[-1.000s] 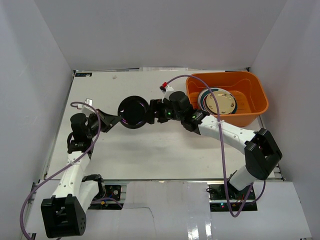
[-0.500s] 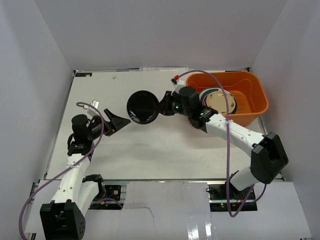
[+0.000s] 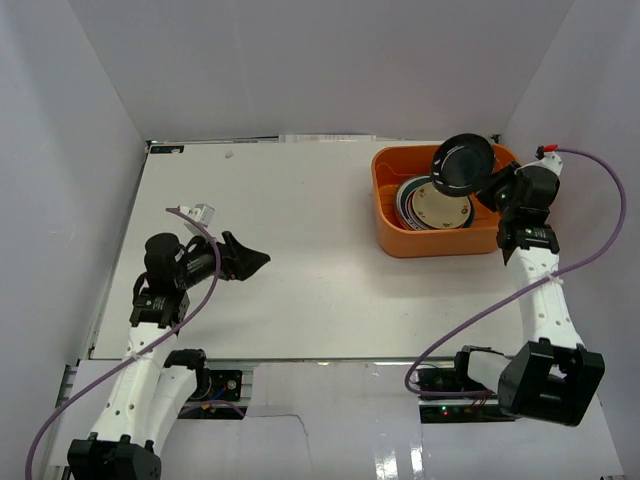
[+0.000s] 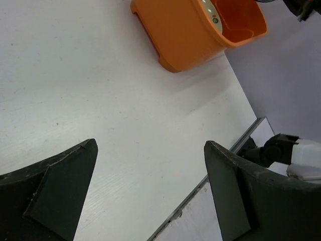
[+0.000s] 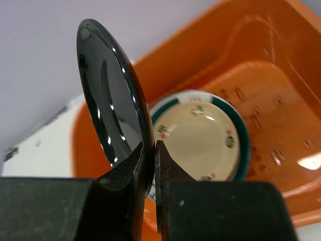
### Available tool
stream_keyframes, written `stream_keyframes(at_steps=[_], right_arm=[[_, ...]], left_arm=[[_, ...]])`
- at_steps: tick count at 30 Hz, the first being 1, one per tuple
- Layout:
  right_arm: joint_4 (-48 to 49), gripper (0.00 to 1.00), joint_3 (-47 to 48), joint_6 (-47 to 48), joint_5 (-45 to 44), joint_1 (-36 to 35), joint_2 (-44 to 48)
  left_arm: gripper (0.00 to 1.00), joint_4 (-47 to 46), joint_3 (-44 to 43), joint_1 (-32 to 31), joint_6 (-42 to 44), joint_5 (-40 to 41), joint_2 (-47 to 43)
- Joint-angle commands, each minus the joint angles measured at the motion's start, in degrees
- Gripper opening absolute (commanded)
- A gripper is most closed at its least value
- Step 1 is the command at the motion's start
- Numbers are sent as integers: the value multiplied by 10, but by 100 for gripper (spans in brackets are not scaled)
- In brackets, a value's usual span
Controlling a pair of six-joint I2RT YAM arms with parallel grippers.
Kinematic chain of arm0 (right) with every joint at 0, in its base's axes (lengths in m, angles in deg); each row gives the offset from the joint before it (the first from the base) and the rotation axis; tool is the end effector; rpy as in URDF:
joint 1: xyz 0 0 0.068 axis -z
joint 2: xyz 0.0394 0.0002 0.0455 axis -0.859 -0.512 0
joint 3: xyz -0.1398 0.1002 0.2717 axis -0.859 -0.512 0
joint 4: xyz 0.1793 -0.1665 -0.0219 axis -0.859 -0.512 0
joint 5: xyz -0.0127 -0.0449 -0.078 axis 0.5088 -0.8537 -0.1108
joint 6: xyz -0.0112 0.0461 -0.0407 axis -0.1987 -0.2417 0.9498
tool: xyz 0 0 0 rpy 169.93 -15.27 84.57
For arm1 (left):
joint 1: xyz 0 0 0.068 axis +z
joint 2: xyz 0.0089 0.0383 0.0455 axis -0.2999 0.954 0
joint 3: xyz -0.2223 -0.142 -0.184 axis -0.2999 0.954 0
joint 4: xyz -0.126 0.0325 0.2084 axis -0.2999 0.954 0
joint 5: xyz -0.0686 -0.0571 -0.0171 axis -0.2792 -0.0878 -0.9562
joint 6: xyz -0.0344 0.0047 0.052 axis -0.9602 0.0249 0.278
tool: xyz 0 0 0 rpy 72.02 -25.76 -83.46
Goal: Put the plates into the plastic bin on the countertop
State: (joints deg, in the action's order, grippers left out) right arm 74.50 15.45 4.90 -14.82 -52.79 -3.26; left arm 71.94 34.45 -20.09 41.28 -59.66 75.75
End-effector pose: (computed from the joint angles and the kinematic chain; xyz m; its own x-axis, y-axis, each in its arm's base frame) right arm 0.2307 -0.0240 0.4015 -0.1039 0.5404 -0.8350 0.1493 0.8385 0.5240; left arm 0.1146 -0.0369 0.3108 -0.5936 -0.3163 -0.7400 0.4362 0.6463 -0.6261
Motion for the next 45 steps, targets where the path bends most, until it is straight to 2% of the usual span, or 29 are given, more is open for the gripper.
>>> stream_keyframes(at_steps=[1, 8, 15, 16, 17, 19, 21, 24, 25, 30, 33, 36, 39, 40, 41, 45], right_arm=[[-27, 8, -10, 4, 23, 18, -44], [-34, 9, 5, -4, 38, 25, -116], [-55, 24, 2, 5, 82, 24, -141], [-55, 29, -2, 5, 80, 23, -139], [-49, 42, -10, 5, 67, 24, -131], [-48, 57, -15, 8, 44, 23, -120], [-58, 65, -10, 11, 31, 24, -114], [-65, 94, -8, 10, -4, 23, -76], [-66, 90, -7, 7, -11, 23, -67], [-74, 90, -17, -7, -20, 22, -13], [-60, 90, -47, -15, 4, 22, 15], [-33, 90, -67, -27, 107, 20, 60], [34, 90, -71, -67, 168, 1, 100], [60, 90, -67, -76, 222, -12, 121], [97, 90, -58, -85, 248, -18, 129], [114, 90, 18, -95, 370, -29, 148]], left_arm=[[98, 33, 18, -25, 54, 43, -18], [98, 39, 21, -40, 56, 54, -49], [98, 39, 23, -40, 54, 56, -48], [98, 39, 23, -40, 53, 57, -48], [98, 39, 23, -40, 51, 58, -48], [98, 40, 23, -40, 52, 58, -45], [98, 41, 23, -40, 53, 58, -41], [98, 42, 20, -40, 53, 66, -39], [98, 42, 20, -40, 53, 68, -38], [98, 43, 13, -40, 49, 70, -23], [98, 43, 1, -40, 42, 72, -14], [98, 39, -29, -40, 22, 64, -14], [98, 28, -86, -40, -14, 73, -18], [98, 23, -103, -40, -23, 76, -18], [98, 17, -138, -40, -39, 83, -20], [98, 3, -232, -40, -59, 120, -31]])
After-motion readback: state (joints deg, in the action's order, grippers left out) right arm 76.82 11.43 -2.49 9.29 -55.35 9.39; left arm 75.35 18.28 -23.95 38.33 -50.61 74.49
